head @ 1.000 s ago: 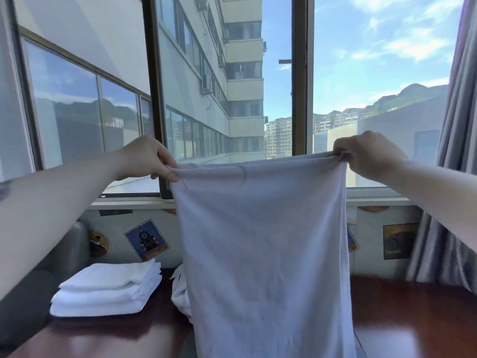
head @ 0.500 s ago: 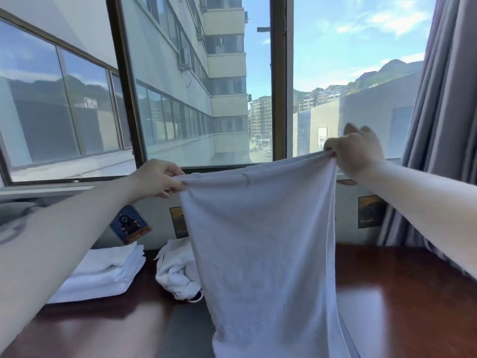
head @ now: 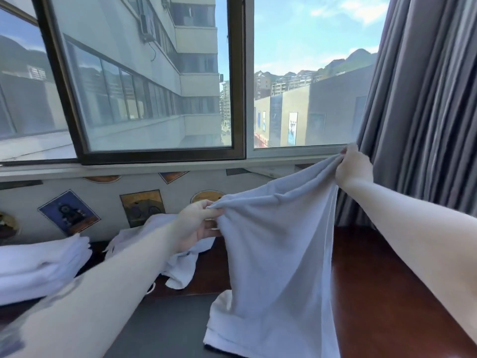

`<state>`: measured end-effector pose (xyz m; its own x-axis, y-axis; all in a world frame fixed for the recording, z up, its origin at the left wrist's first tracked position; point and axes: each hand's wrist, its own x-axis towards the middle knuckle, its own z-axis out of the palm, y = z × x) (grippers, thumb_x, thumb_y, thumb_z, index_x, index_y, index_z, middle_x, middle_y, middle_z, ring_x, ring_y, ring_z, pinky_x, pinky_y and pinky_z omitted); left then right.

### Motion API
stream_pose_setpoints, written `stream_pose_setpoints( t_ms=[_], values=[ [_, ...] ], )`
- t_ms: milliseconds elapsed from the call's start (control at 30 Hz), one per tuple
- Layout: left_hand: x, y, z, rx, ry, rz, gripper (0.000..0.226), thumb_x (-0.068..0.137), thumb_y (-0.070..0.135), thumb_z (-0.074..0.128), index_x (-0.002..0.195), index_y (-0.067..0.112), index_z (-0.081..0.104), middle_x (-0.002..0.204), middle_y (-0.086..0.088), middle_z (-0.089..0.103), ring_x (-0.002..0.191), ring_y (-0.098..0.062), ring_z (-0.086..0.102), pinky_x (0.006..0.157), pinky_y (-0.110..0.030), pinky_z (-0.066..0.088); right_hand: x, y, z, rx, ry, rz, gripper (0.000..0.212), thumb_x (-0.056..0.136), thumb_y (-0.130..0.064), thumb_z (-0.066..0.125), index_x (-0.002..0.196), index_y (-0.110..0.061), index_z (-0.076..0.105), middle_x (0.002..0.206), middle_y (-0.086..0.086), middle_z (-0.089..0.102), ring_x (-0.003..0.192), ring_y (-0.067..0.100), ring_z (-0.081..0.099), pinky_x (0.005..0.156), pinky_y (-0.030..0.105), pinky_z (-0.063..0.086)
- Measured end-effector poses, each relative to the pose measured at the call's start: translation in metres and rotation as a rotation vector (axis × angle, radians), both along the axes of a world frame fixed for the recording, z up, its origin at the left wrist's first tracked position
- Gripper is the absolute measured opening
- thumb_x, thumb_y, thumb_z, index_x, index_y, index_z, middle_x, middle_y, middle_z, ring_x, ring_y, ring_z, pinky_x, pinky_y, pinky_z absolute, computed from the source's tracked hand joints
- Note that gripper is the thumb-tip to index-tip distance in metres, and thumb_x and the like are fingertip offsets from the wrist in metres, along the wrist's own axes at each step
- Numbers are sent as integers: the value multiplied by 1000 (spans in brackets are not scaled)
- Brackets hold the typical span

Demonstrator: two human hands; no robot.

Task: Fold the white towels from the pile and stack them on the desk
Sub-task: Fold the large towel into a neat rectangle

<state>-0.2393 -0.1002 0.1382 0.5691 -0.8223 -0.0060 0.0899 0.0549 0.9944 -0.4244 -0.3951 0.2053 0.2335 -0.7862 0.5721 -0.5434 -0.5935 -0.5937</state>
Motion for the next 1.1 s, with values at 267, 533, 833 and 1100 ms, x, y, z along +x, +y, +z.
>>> stream_pose_setpoints(
  t_ms=[267,533,833,1100],
  values=[
    [-58,-45,-30,-234,321,-150,27,89,8,58,115,7,50,97,-15,60,78,-23,65,67,-34,60,6,-31,18,30,-299,-33,16,93,-8,30,99,-16,43,91,2,48,83,23,43,62,28,29],
    [-83,2,-108,-447,754,-70,35,86,14,58,118,3,70,107,-14,70,80,-20,68,70,-33,61,88,28,18,-190,-42,188,22,96,-1,31,111,-7,46,104,15,52,77,26,47,68,35,33],
    [-56,125,-202,-189,823,213,48,81,-5,52,129,-12,53,96,-18,61,71,-24,60,72,-41,59,186,145,-110,-70,275,431,31,90,8,37,113,-11,45,112,17,49,86,34,54,68,35,34],
    [3,249,-267,-35,880,390,26,85,-2,48,110,2,55,102,-22,68,80,-30,69,72,-42,59,265,267,-201,-48,519,601,34,86,13,40,112,-8,47,108,13,49,84,35,57,65,37,42]
  ],
)
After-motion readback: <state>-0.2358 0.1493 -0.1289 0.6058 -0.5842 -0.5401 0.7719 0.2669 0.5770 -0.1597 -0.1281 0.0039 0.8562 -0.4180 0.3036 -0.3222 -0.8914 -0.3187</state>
